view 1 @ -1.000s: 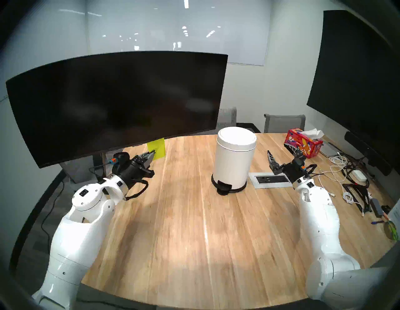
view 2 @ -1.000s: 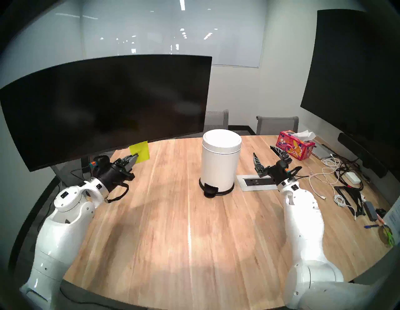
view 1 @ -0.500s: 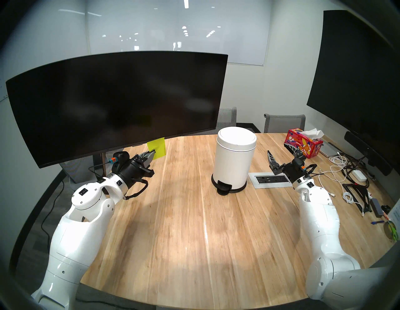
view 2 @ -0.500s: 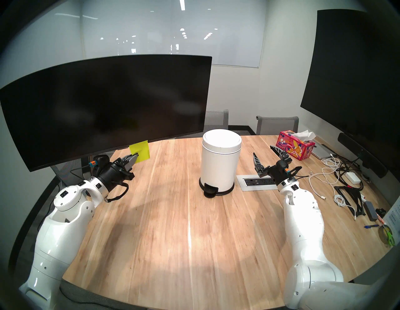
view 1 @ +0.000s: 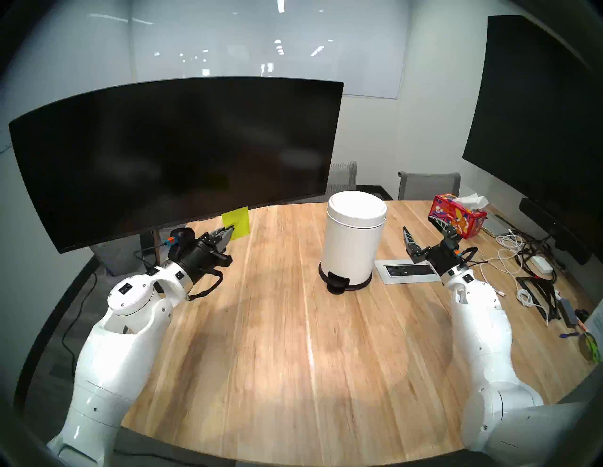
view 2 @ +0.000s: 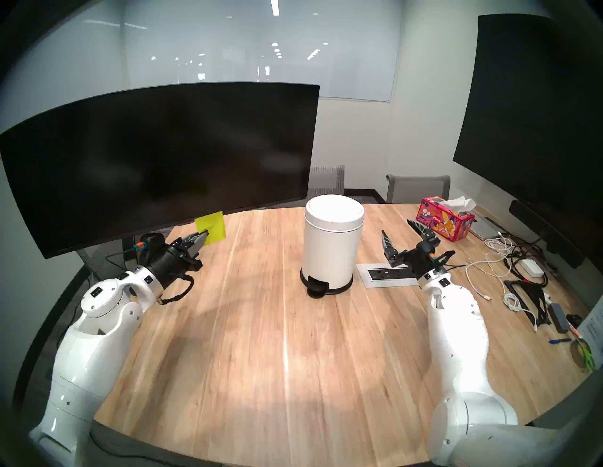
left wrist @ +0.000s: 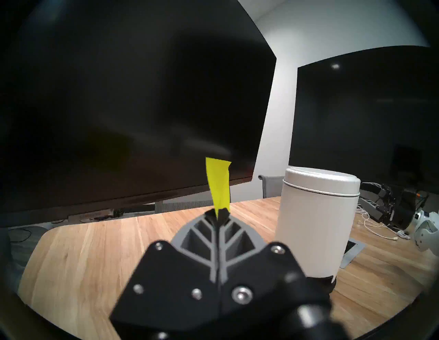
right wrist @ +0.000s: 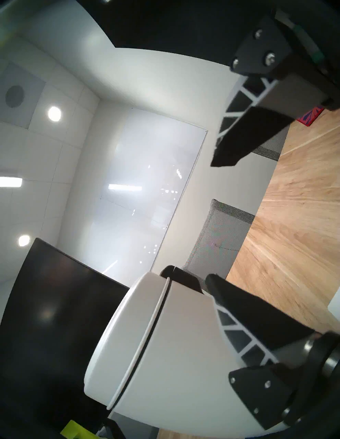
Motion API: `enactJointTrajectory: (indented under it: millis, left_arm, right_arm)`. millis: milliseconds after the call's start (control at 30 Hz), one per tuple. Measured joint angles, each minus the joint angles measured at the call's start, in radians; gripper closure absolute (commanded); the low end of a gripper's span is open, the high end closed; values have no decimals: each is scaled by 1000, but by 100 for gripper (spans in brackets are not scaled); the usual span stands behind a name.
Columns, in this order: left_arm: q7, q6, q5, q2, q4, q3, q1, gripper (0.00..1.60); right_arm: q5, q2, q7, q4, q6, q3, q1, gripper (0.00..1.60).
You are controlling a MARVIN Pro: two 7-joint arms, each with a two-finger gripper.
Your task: Peel the sticky note off the monitor, open the trash can lid and drop the sticker into the trash can
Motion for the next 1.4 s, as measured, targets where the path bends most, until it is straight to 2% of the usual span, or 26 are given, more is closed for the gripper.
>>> enactJointTrajectory:
  millis: [267, 533, 733, 1000, 1233, 1400]
  left_arm:
    - [3, 0, 0, 0, 0, 0, 0, 160]
    - [4, 0, -1, 1, 1, 0, 0, 160]
    - [4, 0, -2, 1, 1, 0, -1, 160]
    - [5, 0, -2, 2, 1, 1, -1, 160]
    - [5, 0, -3, 2, 1, 1, -1, 160]
    - [5, 0, -3, 3, 1, 1, -1, 160]
  right_arm:
    - [18, 17, 44, 6, 10, 15, 1, 0]
    - [67, 40, 127, -51, 93, 45, -11, 0]
    - [123, 67, 225, -126, 187, 78, -45, 0]
    - [194, 116, 373, -220, 339, 140, -127, 0]
    - [280, 163, 508, -247, 466, 174, -182, 0]
    - [329, 189, 595, -249, 524, 185, -197, 0]
